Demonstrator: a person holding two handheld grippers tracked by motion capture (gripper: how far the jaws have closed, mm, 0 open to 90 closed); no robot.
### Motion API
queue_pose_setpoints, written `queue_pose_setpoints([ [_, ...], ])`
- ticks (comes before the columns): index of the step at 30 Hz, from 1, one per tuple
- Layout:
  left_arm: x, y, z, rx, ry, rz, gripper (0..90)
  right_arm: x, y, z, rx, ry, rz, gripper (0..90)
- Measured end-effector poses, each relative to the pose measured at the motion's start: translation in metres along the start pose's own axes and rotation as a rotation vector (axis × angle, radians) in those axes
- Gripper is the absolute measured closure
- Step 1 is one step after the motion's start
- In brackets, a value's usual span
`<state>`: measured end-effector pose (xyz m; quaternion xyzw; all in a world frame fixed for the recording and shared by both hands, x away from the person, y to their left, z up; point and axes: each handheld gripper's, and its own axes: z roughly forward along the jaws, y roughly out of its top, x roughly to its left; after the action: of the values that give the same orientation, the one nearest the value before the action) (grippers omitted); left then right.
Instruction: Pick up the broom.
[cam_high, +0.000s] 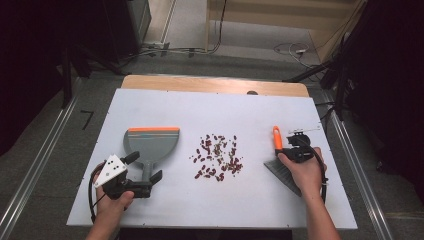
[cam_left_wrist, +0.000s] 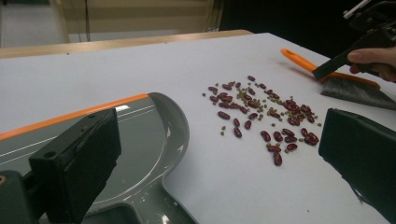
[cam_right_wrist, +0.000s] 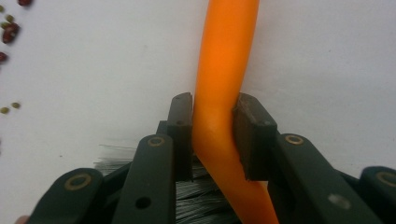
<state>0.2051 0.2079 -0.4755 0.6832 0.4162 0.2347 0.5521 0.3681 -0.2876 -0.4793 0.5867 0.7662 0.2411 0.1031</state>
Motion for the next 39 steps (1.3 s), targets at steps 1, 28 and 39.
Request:
queue_pose_setpoints([
  [1, -0.002, 0.000, 0.002, 0.009, 0.025, 0.004, 0.0, -0.001, -0.001, -0.001, -0.018, 0.009, -0.003, 68.4],
  [28, -0.018, 0.006, 0.007, 0.025, 0.033, 0.010, 2.4, -0.002, -0.038, -0.057, -0.565, 0.155, -0.054, 69.3],
  [39, -0.036, 0.015, 0.017, 0.078, -0.011, 0.015, 2.4, 0.009, -0.038, -0.083, -0.730, 0.224, -0.050, 69.5],
])
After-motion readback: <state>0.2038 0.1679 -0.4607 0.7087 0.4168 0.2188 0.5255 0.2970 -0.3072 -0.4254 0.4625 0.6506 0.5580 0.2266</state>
